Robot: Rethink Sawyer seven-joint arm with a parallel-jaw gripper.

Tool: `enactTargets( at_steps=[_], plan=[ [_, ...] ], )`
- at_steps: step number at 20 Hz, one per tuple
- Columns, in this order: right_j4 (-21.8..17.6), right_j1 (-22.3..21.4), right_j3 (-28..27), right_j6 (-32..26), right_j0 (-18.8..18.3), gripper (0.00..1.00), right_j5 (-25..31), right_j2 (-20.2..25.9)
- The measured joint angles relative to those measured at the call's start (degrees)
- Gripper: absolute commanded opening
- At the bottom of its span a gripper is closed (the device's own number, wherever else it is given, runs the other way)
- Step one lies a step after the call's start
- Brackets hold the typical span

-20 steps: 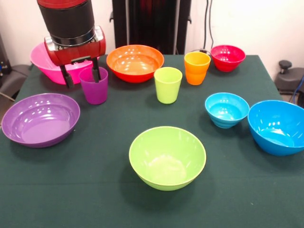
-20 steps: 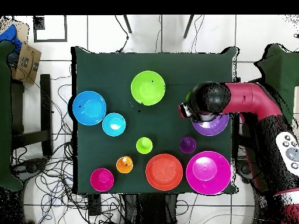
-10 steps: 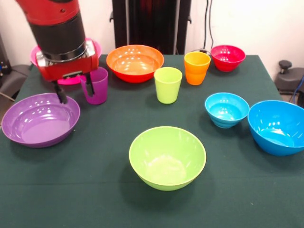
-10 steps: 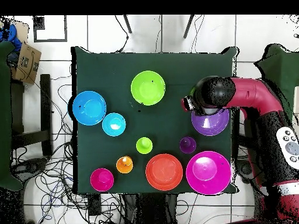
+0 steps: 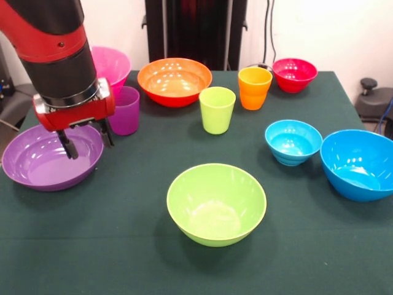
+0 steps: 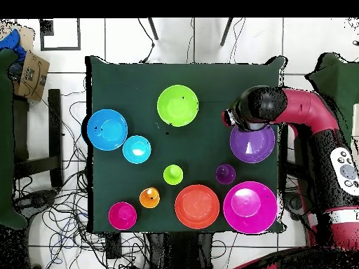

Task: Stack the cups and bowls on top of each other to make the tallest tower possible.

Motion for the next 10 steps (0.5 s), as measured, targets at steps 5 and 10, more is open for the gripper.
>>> enactTargets(
  at_steps=[5,10],
  plan=[
    [-0.1,0.1,0.1,-0.6,0.2,1.0,0.0,0.0],
    [-0.1,-0.5,0.4,-0.6,0.4,1.0,0.0,0.0]
  ],
)
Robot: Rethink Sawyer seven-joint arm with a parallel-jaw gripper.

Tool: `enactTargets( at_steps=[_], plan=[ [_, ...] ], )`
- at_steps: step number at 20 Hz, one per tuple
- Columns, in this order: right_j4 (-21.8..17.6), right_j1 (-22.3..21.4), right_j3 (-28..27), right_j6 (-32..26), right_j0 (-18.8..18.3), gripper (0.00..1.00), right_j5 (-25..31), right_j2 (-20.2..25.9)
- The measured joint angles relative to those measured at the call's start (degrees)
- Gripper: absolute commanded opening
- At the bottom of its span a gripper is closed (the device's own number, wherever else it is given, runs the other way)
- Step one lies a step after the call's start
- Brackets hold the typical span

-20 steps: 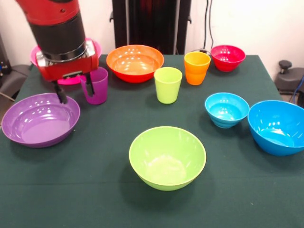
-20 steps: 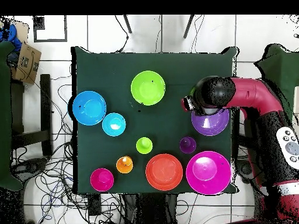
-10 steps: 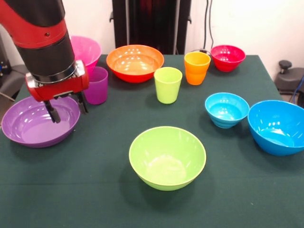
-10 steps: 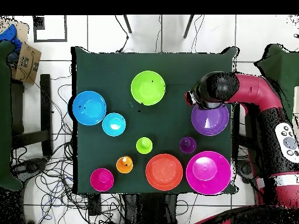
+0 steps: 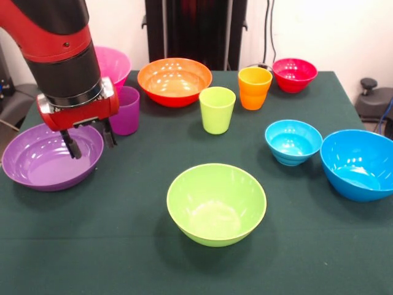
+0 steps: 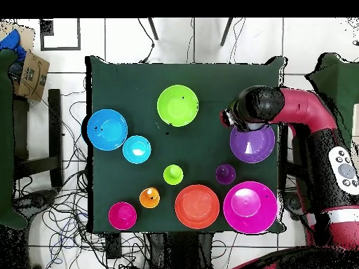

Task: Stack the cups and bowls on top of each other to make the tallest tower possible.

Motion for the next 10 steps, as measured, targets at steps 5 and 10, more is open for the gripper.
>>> enactTargets(
  at_steps=[5,10],
  plan=[
    [-0.1,-1.4,1.4,0.0,0.0,1.0,-0.1,0.0],
    [-0.2,-3.5,2.7,0.0,0.2,1.0,-2.7,-0.2]
  ],
)
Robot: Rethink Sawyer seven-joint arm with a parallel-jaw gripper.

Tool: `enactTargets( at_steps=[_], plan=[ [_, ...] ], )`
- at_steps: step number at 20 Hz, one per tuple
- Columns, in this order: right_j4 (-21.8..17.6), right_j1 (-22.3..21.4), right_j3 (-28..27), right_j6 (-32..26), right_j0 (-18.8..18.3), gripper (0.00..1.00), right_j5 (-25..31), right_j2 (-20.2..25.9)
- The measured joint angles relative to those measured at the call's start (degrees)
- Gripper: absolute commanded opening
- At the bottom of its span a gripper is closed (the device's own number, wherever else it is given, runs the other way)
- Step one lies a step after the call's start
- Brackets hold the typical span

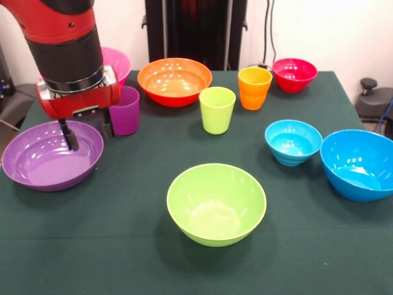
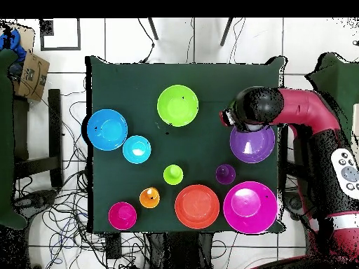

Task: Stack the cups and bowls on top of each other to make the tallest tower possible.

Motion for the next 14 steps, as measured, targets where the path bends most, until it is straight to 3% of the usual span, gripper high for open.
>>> enactTargets(
  at_steps=[14],
  plan=[
    [0.3,-1.7,0.0,1.2,2.8,1.0,-5.6,-4.7]
  ],
)
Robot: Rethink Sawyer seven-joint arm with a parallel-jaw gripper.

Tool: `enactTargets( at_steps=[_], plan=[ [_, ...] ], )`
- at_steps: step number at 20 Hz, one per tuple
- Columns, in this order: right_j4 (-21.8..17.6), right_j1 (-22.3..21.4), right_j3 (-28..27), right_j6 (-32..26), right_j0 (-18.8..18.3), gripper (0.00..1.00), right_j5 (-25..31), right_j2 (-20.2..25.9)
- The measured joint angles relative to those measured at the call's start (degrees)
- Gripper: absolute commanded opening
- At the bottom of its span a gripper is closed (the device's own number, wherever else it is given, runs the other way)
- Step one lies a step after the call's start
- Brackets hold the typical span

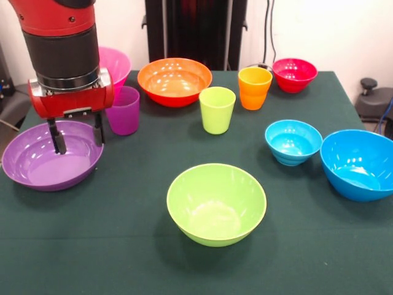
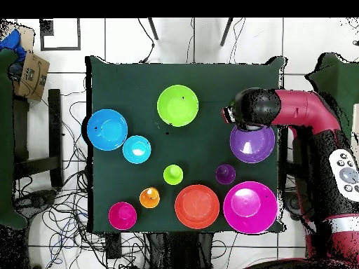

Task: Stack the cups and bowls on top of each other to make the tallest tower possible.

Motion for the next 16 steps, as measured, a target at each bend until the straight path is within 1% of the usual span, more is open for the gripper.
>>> enactTargets(
  at_steps=[5,8,11,13,15,16],
  plan=[
    [0.8,-0.5,0.1,2.6,1.1,1.0,-0.9,-2.5],
    [1.2,-1.2,0.3,5.8,2.0,1.0,-1.8,-4.8],
    [1.4,-1.9,0.6,10.2,3.0,1.0,-3.2,-7.5],
    [1.5,-2.6,1.2,14.8,3.9,1.0,-4.5,-9.8],
    [1.7,-2.9,1.5,17.1,4.2,1.0,-5.1,-10.7],
    [1.7,-3.2,1.9,19.2,4.5,1.0,-5.6,-11.5]
  ],
)
